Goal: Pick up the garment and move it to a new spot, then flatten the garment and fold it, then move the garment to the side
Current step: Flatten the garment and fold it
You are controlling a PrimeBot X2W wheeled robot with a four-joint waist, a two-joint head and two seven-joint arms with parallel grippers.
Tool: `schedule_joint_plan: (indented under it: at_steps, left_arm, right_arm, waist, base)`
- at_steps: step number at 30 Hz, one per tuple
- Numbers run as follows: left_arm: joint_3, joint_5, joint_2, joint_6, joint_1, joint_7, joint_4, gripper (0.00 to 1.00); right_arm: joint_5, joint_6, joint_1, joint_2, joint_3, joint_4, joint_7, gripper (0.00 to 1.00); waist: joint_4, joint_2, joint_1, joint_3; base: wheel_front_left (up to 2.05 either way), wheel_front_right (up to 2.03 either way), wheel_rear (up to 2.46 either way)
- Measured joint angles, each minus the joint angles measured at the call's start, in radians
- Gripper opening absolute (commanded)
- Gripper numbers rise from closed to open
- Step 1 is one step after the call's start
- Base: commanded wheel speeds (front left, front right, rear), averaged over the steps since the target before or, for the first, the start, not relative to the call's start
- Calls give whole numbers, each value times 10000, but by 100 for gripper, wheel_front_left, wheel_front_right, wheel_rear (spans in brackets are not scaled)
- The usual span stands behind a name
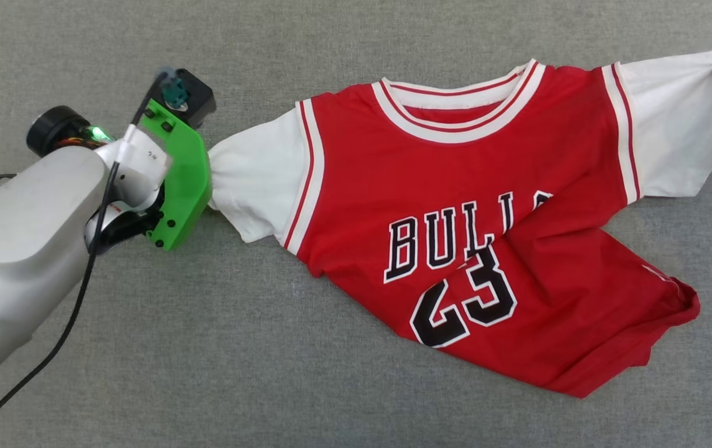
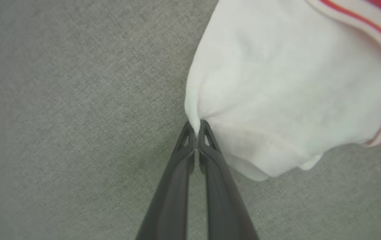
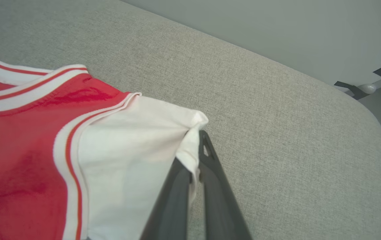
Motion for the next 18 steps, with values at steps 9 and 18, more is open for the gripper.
schedule_joint_plan:
  at_steps: [9, 18]
  left_arm:
    - [205, 792, 479, 0, -677, -3072, -410, 0]
    - [1087, 1438, 938, 633, -1564, -4583, -1432, 0]
  right_arm:
    - [-40, 0, -285, -104, 113, -25, -1055, 0]
    - [-188, 0, -815, -527, -221, -520, -1465, 0]
  waist:
    - [45, 0, 0, -1030]
    - [137, 0, -1, -1960]
  base:
    - [0, 0, 0]
    - [0, 0, 0]
